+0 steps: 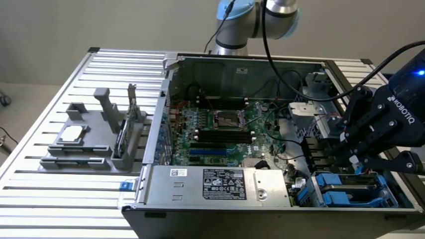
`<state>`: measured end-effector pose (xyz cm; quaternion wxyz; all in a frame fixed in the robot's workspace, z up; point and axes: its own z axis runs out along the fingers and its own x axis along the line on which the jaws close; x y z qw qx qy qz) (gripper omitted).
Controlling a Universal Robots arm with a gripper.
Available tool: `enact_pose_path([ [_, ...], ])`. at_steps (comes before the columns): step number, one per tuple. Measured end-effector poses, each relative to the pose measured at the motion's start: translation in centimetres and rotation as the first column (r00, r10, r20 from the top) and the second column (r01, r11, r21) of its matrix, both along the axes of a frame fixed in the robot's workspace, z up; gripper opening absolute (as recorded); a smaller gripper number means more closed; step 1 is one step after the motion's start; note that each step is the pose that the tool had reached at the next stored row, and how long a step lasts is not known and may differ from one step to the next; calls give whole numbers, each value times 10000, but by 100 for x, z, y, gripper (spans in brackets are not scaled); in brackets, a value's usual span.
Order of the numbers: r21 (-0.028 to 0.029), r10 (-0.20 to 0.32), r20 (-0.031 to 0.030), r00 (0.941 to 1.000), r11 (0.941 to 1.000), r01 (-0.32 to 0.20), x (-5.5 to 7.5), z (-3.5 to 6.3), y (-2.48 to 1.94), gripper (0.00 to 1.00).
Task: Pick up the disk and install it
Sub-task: 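Insert the second disk wire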
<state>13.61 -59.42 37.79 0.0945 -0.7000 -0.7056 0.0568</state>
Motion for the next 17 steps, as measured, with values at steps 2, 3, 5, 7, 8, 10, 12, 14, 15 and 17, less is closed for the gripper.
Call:
enact_pose_path([
  [2,-1,0,0,10000,10000,0,0,0,0,25],
  [3,0,0,0,10000,10000,0,0,0,0,25],
  [5,-1,0,0,10000,10000,0,0,1,2,25],
  [7,-2,0,0,10000,10000,0,0,1,17,25],
  [8,-1,-1,0,10000,10000,1,1,0,28,25],
  [10,0,-1,0,10000,10000,1,17,0,61,25],
  [12,-1,0,0,10000,10000,0,55,1,100,25],
  [14,0,0,0,10000,10000,0,116,-1,130,25],
  [15,-1,0,0,10000,10000,0,146,0,146,25],
  [17,-1,0,0,10000,10000,0,183,1,190,25],
])
